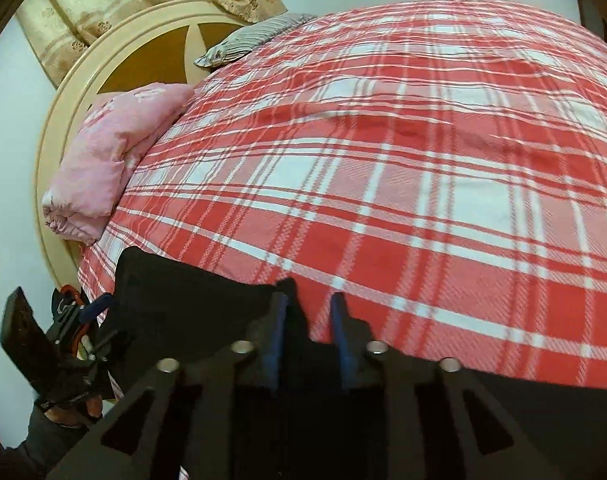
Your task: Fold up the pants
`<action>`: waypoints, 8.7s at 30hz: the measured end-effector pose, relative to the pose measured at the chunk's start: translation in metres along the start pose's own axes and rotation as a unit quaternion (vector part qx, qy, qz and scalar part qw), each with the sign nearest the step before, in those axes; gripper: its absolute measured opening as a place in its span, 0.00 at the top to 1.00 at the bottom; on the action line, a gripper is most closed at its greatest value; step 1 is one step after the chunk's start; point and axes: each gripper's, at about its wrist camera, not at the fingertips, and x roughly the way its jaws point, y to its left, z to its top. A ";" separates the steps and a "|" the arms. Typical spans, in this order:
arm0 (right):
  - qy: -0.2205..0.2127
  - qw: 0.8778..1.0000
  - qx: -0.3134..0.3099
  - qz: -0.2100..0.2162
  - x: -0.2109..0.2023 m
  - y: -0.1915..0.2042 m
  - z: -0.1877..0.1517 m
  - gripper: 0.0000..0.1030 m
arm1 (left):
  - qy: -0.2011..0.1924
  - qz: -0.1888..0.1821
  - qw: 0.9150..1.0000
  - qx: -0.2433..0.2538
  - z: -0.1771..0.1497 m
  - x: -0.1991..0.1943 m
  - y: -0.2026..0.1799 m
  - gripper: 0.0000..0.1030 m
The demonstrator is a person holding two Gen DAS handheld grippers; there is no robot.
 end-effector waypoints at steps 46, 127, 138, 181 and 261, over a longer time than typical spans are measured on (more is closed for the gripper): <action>-0.100 0.960 0.238 -0.109 -0.277 -0.190 -0.199 0.67 | 0.057 -0.188 0.940 0.279 0.020 0.001 -0.254 0.63; -0.183 0.952 0.221 -0.108 -0.298 -0.187 -0.221 0.98 | 0.062 -0.251 0.920 0.293 0.012 -0.010 -0.265 0.96; -0.145 0.956 0.230 -0.106 -0.282 -0.200 -0.229 0.97 | 0.078 -0.267 0.910 0.309 0.004 -0.006 -0.271 0.96; -0.204 0.909 0.297 -0.211 -0.403 -0.339 -0.193 0.58 | 0.044 -0.246 0.917 0.311 0.053 0.026 -0.310 0.47; -0.073 0.950 0.047 -0.300 -0.237 -0.152 -0.189 0.63 | 0.067 -0.141 0.964 0.214 0.069 0.052 -0.272 0.13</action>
